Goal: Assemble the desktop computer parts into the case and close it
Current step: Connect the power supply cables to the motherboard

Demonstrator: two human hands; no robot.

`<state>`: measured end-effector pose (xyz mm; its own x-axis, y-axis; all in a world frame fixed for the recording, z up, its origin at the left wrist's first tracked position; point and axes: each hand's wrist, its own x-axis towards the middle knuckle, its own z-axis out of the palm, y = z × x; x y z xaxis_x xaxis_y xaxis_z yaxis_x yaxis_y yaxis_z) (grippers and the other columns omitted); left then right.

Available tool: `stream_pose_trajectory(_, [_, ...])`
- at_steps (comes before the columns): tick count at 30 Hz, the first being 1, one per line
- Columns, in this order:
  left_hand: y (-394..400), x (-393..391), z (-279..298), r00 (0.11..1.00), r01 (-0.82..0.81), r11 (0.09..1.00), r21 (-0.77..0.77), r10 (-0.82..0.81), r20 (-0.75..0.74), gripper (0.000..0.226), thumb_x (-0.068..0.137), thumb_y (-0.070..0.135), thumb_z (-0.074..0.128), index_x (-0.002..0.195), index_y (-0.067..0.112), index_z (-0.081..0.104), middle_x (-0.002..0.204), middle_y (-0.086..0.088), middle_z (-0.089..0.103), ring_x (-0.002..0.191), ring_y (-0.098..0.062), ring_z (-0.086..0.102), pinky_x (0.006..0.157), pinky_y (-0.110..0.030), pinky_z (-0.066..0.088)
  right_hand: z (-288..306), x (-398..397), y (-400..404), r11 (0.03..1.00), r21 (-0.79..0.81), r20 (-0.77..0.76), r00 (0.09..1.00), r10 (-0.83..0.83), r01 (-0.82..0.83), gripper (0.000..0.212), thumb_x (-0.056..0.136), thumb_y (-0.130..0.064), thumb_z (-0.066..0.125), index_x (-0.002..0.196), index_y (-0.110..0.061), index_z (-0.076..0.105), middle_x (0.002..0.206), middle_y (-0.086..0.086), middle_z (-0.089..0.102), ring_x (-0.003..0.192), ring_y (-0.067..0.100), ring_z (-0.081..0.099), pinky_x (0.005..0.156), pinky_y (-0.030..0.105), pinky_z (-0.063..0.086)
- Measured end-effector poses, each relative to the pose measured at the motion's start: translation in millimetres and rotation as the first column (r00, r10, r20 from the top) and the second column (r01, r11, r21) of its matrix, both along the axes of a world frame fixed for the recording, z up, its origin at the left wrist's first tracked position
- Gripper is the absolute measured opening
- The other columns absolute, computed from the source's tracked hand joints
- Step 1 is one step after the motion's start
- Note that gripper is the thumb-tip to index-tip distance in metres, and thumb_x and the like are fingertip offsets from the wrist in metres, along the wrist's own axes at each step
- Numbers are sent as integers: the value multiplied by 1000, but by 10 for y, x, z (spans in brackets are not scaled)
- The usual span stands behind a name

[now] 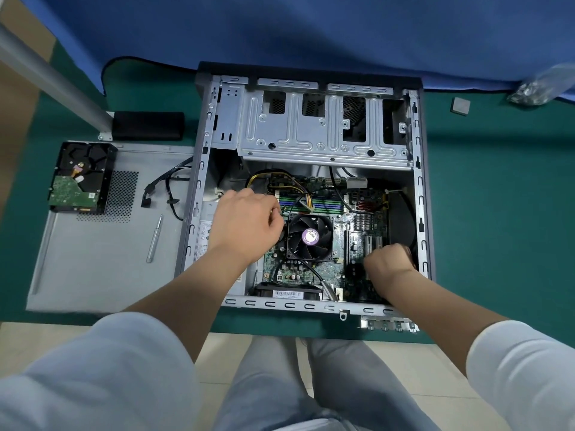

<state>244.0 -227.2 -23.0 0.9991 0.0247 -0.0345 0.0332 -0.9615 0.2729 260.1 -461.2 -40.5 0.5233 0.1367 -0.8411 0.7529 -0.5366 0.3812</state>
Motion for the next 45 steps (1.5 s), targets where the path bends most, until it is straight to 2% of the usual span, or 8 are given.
stream_pose_trajectory(3, [-4,2,5,1000,-2,1000,-1,1,-5,22,87,27,49,78,23,69,65,9,63,73,-16,53,75,-33,37,-14,-8,7,1000,-10,-20,1000,22,-22,20,92,-2,46,107,-11,57,87,-3,60,66,16,47,56,27,37])
stream_pose_trajectory(5, [-4,0,7,1000,-1,1000,-1,1,-5,22,86,26,49,78,23,69,65,9,63,72,-16,53,75,-33,37,-18,-13,12,1000,-9,-32,999,30,-30,23,93,-1,46,112,-7,57,100,0,64,75,19,51,66,30,41])
stream_pose_trajectory(10, [0,4,6,1000,1,1000,3,-1,-10,22,87,27,49,79,23,69,65,10,61,73,-16,53,76,-33,37,-27,-16,-18,999,-2,-50,997,53,-53,23,95,-1,44,114,-4,57,109,3,64,95,19,62,69,31,41])
stream_pose_trajectory(21, [1,4,22,1000,8,1000,-6,-8,-8,22,87,27,49,79,23,69,67,9,63,75,-17,53,76,-33,34,-47,-13,-13,993,-18,-55,992,116,-117,24,95,-3,45,114,-8,58,108,0,65,86,17,60,63,29,39])
stream_pose_trajectory(30, [-4,4,23,1000,5,1000,-15,-5,-3,21,86,26,51,78,22,70,66,8,64,73,-17,53,74,-33,35,-75,-5,-12,999,-4,-14,999,48,-48,28,96,-8,45,123,-7,54,115,2,63,102,19,61,88,35,46])
stream_pose_trajectory(39, [-4,3,33,1000,0,1000,-9,0,-20,23,87,26,48,80,22,69,67,8,63,74,-17,53,75,-33,36,-80,-8,-17,999,-9,-11,999,33,-33,31,96,-10,45,125,-8,53,116,1,62,103,19,60,83,32,45])
stream_pose_trajectory(42, [-10,4,34,1000,4,1000,-3,-4,-22,23,88,26,48,81,22,69,69,8,64,75,-17,53,76,-34,36,-81,-3,-17,999,0,-6,999,34,-34,28,95,-8,45,122,-10,56,112,0,64,97,18,61,71,32,40])
stream_pose_trajectory(45, [-7,8,29,1000,3,1000,3,-3,-22,23,87,26,48,81,22,69,69,8,64,75,-17,53,76,-34,36,-73,-3,-16,999,3,-1,999,34,-34,27,95,-7,44,119,-11,57,108,-2,64,84,17,57,69,31,39])
